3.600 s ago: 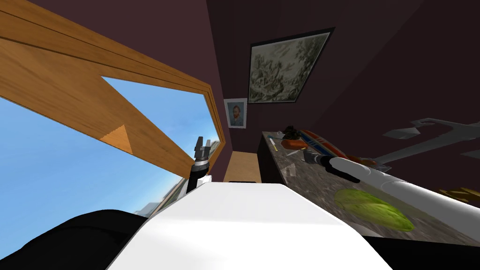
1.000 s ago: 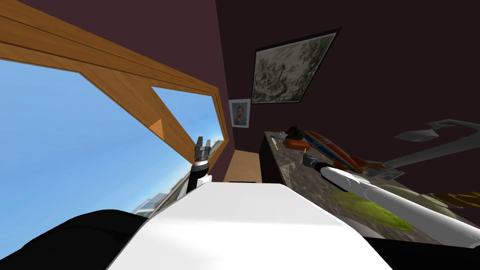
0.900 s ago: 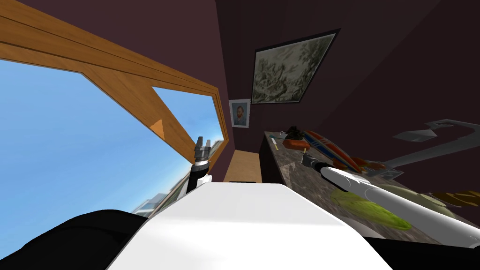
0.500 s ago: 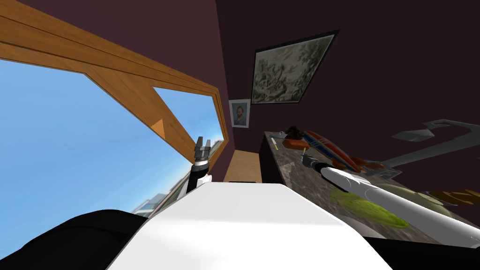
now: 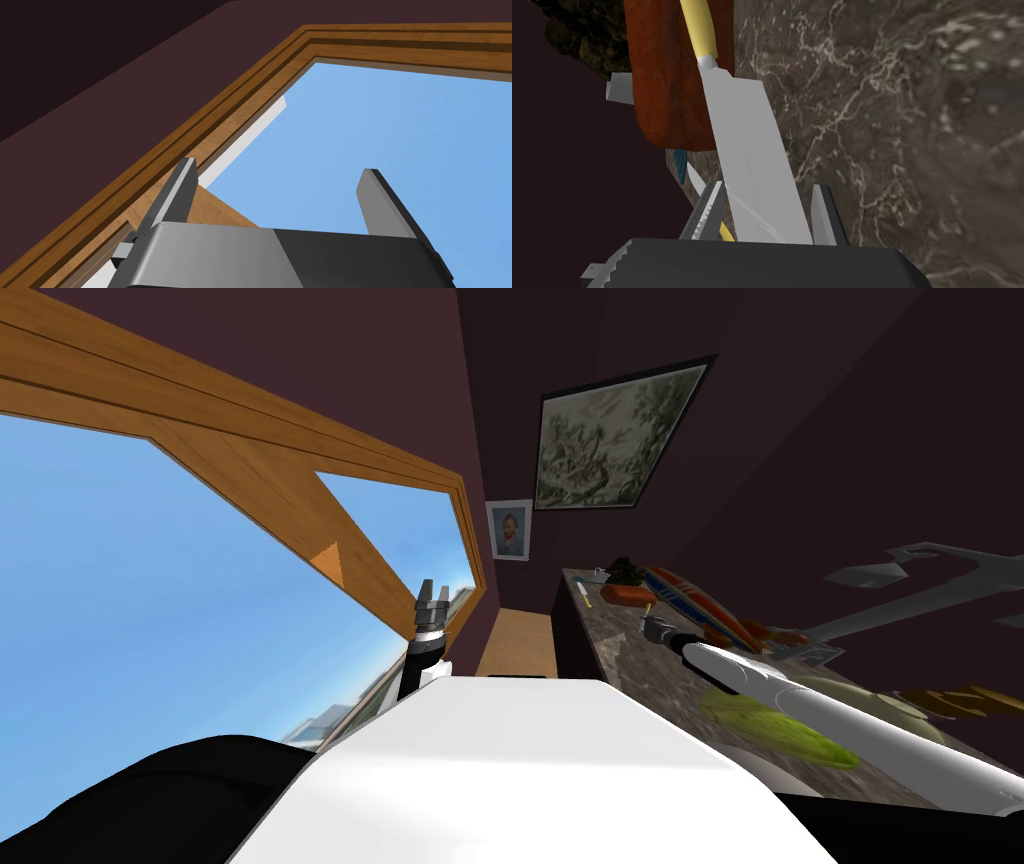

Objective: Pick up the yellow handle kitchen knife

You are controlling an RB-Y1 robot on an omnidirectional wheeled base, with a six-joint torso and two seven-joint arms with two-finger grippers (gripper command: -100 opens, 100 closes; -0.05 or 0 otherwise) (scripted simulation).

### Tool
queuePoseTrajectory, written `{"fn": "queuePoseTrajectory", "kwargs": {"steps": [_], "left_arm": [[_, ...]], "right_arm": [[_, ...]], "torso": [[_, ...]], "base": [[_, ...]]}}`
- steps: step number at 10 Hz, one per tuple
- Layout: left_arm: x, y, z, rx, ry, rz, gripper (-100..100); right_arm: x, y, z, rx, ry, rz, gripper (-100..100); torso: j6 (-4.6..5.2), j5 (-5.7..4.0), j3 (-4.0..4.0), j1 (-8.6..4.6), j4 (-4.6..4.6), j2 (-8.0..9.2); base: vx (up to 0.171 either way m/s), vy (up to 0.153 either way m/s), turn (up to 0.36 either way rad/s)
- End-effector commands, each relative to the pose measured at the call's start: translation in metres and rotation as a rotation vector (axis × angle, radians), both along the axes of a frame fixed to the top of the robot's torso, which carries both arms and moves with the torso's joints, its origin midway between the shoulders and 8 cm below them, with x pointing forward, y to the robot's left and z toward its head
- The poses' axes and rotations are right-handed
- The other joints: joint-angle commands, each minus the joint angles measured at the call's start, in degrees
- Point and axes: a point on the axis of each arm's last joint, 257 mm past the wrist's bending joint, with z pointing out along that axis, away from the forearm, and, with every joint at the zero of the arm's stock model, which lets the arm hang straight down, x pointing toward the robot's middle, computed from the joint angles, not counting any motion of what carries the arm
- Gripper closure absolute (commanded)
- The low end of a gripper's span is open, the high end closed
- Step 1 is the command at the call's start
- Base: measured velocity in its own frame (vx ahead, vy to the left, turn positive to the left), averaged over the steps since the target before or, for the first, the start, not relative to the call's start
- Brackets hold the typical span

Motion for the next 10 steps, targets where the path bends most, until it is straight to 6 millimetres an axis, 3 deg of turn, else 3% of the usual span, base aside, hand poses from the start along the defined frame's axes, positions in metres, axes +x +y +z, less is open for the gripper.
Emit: {"fn": "queuePoseTrajectory", "kwargs": {"steps": [1,10], "left_arm": [[0.000,0.000,0.000,0.000,0.000,0.000,0],[0.000,0.000,0.000,0.000,0.000,0.000,0]], "right_arm": [[0.002,0.003,0.001,0.007,0.000,0.005,100],[0.012,0.018,0.005,0.009,0.002,0.057,100]], "torso": [[0.00,0.00,0.00,0.00,0.00,0.00],[0.05,0.00,0.01,0.09,0.00,0.01]], "base": [[0.011,-0.012,-0.038],[0.012,0.004,-0.049]]}}
